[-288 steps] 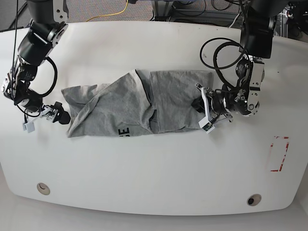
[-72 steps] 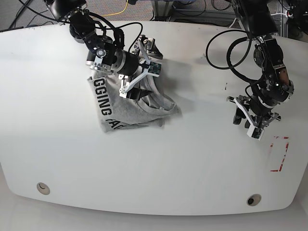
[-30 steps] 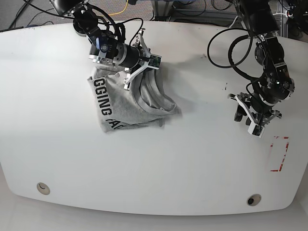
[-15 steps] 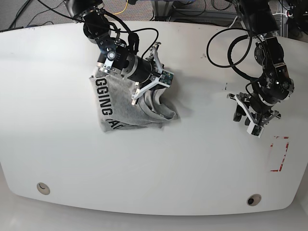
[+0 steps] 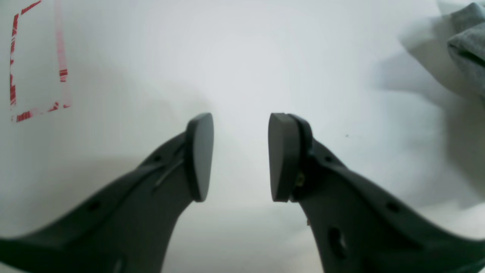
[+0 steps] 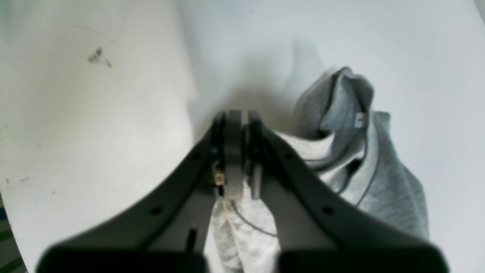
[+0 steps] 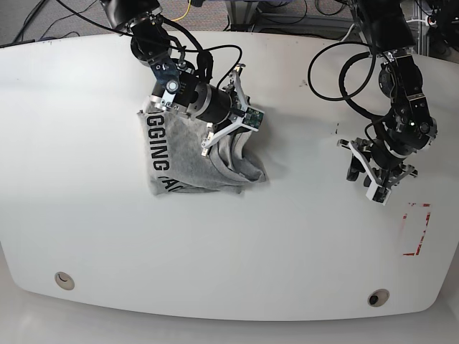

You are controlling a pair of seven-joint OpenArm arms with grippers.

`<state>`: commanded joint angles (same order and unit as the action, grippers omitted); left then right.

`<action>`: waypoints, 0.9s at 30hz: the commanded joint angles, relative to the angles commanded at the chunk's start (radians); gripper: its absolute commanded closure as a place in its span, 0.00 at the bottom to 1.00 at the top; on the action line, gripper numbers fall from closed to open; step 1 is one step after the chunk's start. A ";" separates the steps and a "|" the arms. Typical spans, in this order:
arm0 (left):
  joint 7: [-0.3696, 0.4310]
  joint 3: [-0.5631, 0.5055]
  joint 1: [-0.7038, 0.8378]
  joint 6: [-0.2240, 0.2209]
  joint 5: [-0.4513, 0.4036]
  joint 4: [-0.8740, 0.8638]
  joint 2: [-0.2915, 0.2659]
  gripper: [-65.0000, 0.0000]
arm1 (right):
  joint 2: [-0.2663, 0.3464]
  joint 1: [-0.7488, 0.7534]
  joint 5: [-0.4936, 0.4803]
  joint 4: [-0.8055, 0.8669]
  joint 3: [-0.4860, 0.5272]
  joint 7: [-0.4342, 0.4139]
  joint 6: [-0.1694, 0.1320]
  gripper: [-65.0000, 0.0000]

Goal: Layout the t-shirt on the table in an organized manner, then fold the t-shirt properly
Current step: 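Grasp the bundled shirt's edge with the right gripper and press it down, then grasp the shirt bundle with both grippers from opposite sides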

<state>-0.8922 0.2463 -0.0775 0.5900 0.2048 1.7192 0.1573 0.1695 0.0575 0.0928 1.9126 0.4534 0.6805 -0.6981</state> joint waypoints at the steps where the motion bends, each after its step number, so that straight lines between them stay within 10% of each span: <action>1: 0.000 -0.014 0.000 0.000 0.000 0.000 0.000 0.65 | 0.000 0.005 0.002 0.008 -0.002 0.000 0.000 0.75; 10: 0.000 -0.147 -0.005 0.000 0.003 0.006 -0.009 0.65 | 0.002 0.021 0.003 0.087 -0.094 0.000 0.000 0.15; 27: -0.005 -0.354 -0.003 -0.003 0.101 0.055 -0.189 0.65 | 0.006 -0.164 -0.025 -0.123 -0.483 -0.008 0.000 0.12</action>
<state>-0.8968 -0.1082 -0.0806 0.5869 0.3061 1.7745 -0.0315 0.1757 -0.1066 0.0683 1.7898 -0.0299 0.6728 -0.6981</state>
